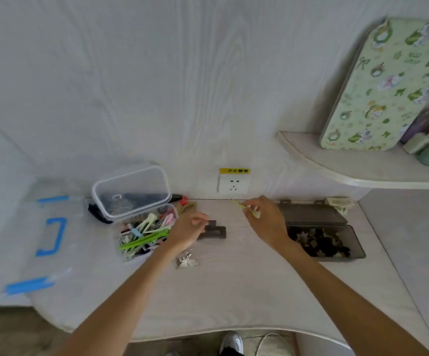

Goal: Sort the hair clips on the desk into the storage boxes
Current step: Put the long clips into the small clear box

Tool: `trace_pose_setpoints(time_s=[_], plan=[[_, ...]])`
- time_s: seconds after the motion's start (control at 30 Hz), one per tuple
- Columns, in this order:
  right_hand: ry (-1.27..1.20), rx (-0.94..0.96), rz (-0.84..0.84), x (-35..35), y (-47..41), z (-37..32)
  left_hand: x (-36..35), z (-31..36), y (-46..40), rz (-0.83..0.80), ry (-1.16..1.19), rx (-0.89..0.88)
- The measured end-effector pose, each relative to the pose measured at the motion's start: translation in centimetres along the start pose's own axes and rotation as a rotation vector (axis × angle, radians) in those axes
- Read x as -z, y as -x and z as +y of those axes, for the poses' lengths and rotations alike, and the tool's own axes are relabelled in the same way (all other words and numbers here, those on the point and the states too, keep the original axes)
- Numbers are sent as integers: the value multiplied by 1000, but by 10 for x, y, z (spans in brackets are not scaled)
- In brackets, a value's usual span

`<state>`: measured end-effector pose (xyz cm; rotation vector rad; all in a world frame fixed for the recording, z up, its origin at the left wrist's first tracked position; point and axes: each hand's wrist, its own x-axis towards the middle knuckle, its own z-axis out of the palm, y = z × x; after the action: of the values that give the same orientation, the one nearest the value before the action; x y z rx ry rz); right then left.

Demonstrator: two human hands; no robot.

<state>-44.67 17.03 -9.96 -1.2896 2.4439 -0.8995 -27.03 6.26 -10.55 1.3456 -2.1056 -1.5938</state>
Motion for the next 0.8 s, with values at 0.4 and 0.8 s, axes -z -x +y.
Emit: trace_pose_setpoints(time_s=[0.4, 0.8], plan=[[127, 584, -113, -118, 6, -144, 132, -103, 56, 622, -66, 111], [386, 248, -631, -133, -72, -102, 139, -102, 55, 59, -137, 289]])
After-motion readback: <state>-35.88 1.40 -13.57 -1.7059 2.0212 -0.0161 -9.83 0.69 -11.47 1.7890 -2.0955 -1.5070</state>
